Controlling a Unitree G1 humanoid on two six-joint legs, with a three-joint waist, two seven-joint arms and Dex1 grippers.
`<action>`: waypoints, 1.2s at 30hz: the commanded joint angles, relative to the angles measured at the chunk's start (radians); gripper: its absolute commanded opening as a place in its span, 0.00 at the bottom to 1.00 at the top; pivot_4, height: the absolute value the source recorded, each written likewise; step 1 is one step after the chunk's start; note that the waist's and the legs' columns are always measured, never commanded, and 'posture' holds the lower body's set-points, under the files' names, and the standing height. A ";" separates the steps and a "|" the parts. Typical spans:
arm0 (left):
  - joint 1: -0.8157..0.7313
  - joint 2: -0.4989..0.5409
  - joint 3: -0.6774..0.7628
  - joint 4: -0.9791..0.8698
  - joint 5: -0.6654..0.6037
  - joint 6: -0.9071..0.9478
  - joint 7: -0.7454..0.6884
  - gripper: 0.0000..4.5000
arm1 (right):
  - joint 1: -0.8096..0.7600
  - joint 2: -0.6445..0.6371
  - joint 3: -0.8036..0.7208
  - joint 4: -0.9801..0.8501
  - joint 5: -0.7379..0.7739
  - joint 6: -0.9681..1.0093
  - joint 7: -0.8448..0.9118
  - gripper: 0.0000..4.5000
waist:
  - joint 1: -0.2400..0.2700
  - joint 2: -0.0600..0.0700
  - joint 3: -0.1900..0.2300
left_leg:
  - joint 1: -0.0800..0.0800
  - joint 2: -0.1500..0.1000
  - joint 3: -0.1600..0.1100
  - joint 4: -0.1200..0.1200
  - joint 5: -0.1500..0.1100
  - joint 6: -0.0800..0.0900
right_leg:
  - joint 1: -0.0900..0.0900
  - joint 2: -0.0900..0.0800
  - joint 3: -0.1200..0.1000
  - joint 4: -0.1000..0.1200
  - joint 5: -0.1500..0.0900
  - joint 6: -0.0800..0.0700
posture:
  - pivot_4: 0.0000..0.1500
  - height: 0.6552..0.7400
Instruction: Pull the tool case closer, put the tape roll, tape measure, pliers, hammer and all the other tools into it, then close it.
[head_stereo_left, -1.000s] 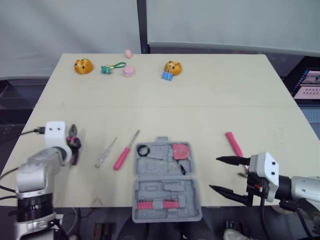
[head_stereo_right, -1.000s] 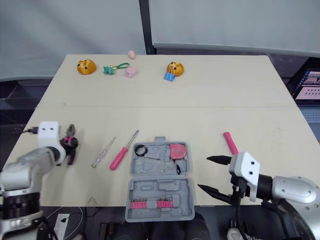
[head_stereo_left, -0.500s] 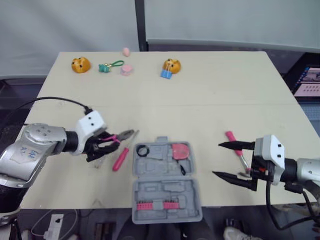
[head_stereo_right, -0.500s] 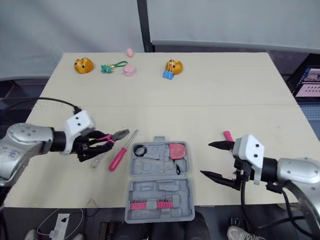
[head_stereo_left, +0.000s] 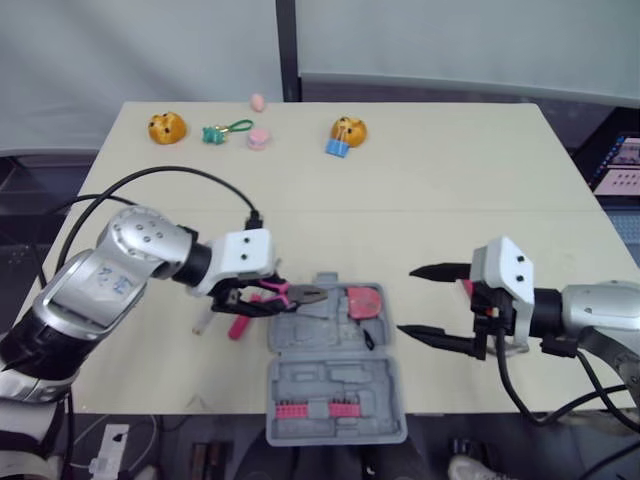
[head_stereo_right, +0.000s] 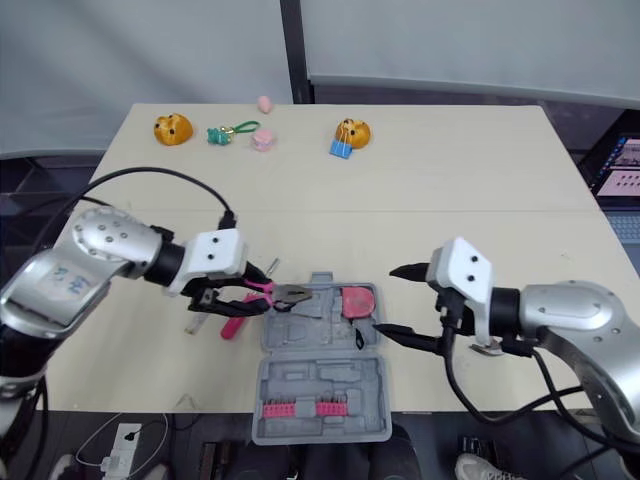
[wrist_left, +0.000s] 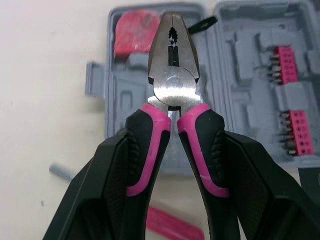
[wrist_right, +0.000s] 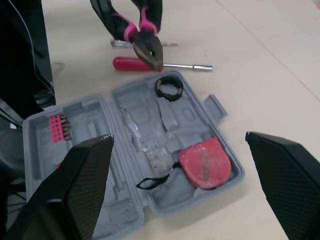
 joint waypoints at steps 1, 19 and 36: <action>-0.063 -0.030 -0.019 -0.006 0.010 0.004 -0.043 0.51 | -0.076 0.001 0.030 -0.044 0.052 0.088 -0.064 1.00 | -0.002 0.000 0.000 | 0.000 0.000 0.000 0.000 0.000 0.000 | 0.000 0.000 0.000 0.000 0.000 0.000 | 1.00 0.67; -0.182 -0.198 -0.079 0.122 0.056 0.022 -0.080 0.51 | -0.384 0.149 0.299 -0.046 0.073 0.351 -0.239 1.00 | -0.005 0.000 0.000 | -0.010 -0.002 0.000 0.011 0.000 0.000 | -0.012 0.000 0.002 0.012 0.000 0.000 | 1.00 0.67; -0.166 -0.227 -0.081 0.118 0.080 0.036 -0.069 0.51 | -0.413 0.223 0.425 0.020 -0.066 0.285 -0.226 1.00 | -0.006 0.000 0.000 | -0.014 -0.006 -0.001 0.013 0.000 0.000 | -0.016 0.000 0.001 0.014 0.000 0.000 | 1.00 0.67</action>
